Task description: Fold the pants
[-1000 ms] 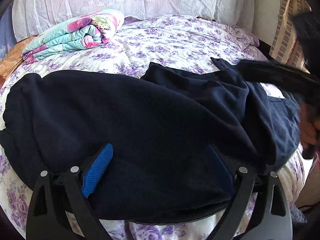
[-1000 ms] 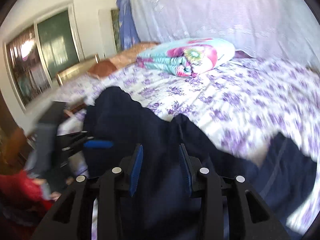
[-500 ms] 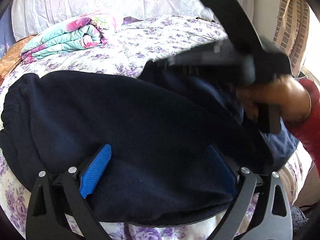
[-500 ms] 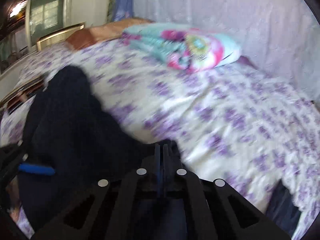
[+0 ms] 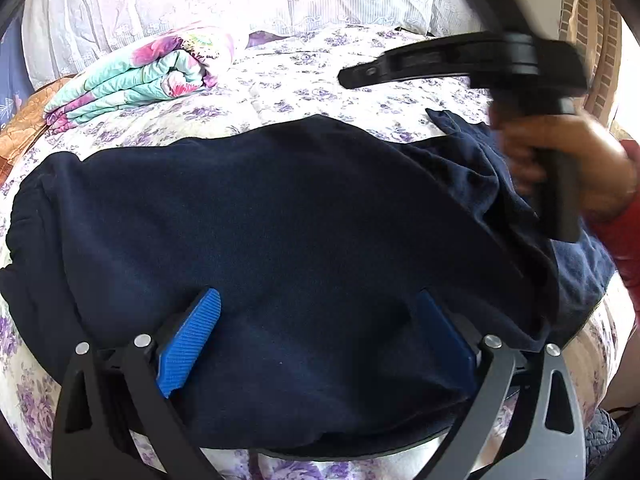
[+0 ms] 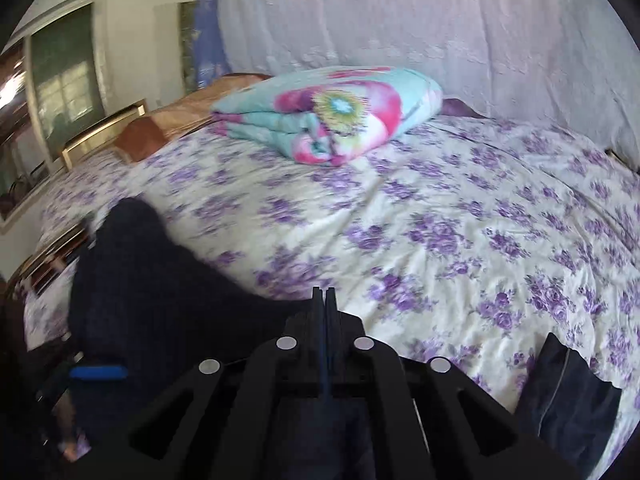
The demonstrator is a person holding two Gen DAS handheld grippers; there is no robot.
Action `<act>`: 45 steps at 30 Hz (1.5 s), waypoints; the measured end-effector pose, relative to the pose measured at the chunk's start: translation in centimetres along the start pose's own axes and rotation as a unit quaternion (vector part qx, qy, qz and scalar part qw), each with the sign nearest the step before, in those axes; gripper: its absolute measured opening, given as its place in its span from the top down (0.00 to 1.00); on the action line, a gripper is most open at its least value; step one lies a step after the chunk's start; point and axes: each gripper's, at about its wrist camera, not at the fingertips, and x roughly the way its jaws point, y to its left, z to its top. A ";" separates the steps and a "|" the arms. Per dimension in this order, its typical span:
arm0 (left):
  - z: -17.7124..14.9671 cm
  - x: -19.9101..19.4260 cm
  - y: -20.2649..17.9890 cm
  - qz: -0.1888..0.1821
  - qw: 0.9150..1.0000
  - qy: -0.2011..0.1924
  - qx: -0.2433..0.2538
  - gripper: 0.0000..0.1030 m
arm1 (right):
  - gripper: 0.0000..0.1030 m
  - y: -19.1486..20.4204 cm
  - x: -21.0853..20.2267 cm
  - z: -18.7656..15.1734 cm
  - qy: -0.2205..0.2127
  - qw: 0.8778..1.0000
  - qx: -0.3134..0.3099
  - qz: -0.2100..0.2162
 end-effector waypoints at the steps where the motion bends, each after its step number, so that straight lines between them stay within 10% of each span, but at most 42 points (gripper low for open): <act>1: 0.0 0.0 0.0 -0.001 1.000 0.000 -0.001 0.07 | 0.97 0.5 0.0 -0.4 0.012 1.000 -0.007 0.008; 5: 0.0 0.0 -0.2 0.006 1.000 0.000 -0.001 0.07 | 0.98 1.8 5.0 -3.9 0.124 0.992 -0.015 0.007; 10: -0.1 0.2 -0.8 0.028 0.999 0.003 0.015 0.07 | 0.93 -0.5 2.5 -3.2 0.078 0.995 0.055 0.033; 12: -0.1 0.1 -0.7 0.026 1.000 0.003 0.014 0.06 | 0.53 -1.6 -0.5 -2.2 0.045 0.998 0.041 -0.022; 14: -0.1 0.0 -0.4 0.019 1.000 0.000 0.009 0.06 | 0.42 -3.5 -2.2 -1.8 0.028 0.995 0.049 -0.083; 18: 0.0 -0.3 0.2 0.000 1.000 -0.006 -0.005 0.06 | 0.42 -9.7 -2.7 -2.4 0.070 0.973 0.133 -0.177; 28: 0.0 -1.0 1.6 -0.054 0.998 -0.021 -0.037 0.06 | 0.38 -14.0 2.0 -5.6 0.149 0.935 0.227 -0.230; 30: 0.0 -1.0 1.7 -0.059 0.997 -0.023 -0.040 0.06 | 0.44 -13.5 2.2 -5.4 0.142 0.939 0.208 -0.235; 33: 0.0 -1.0 1.8 -0.061 0.997 -0.024 -0.040 0.06 | 0.84 -14.3 0.1 -5.2 0.111 0.945 0.217 -0.219; 40: 0.0 -1.0 1.9 -0.065 0.997 -0.025 -0.041 0.05 | 1.00 -15.4 -13.0 -9.5 -0.054 0.940 0.303 -0.146; 45: 0.0 -1.1 1.9 -0.065 0.997 -0.026 -0.041 0.05 | 1.00 -14.2 -26.6 -18.6 -0.182 0.902 0.371 -0.126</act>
